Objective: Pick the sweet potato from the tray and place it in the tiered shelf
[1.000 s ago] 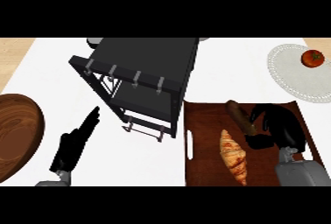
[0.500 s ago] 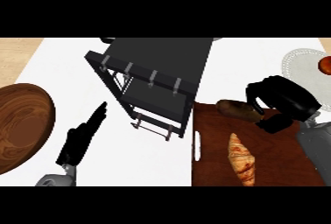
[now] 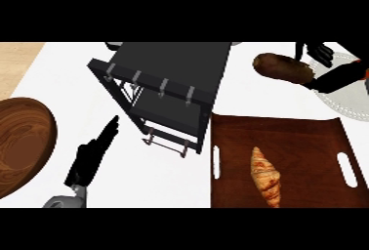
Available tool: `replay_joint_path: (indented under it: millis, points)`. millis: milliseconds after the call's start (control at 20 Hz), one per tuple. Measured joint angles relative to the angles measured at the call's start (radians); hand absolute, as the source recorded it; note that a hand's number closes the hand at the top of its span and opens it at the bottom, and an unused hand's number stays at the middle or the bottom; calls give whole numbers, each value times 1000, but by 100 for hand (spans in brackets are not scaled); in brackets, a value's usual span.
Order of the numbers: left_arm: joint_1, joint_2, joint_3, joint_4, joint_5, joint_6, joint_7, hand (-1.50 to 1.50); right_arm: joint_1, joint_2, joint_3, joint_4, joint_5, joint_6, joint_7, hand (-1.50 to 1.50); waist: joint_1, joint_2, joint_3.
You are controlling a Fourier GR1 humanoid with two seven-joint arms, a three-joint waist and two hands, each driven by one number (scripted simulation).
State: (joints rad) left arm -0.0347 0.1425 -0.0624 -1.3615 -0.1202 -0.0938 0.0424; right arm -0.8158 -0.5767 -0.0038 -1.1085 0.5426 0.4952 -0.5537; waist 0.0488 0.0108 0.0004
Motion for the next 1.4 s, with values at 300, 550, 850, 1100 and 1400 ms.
replay_joint_path:
  millis: [300, 550, 850, 1100, 1400]
  points:
    - [-10, 11, 19, -11, 12, -10, 23, 0, -250, 60, -55, 195, -41, 32, 51, 150, -11, -4, -1]
    - [15, 13, 19, -42, 11, -13, 25, 0, -406, 150, -58, 318, -6, -43, 124, 150, -12, -4, -1]
    - [-3, 13, 23, -8, 9, -24, 7, 0, -566, 250, -60, 504, 39, -139, 170, 150, -5, 1, -2]
    - [1, 15, 26, -22, 11, -29, 8, 0, -636, 325, -36, 610, 91, -225, 141, 150, 2, 4, -2]
    - [-11, 1, 19, -6, 0, -22, 1, 0, -706, 373, -5, 701, 154, -278, 112, 150, -2, -7, 3]
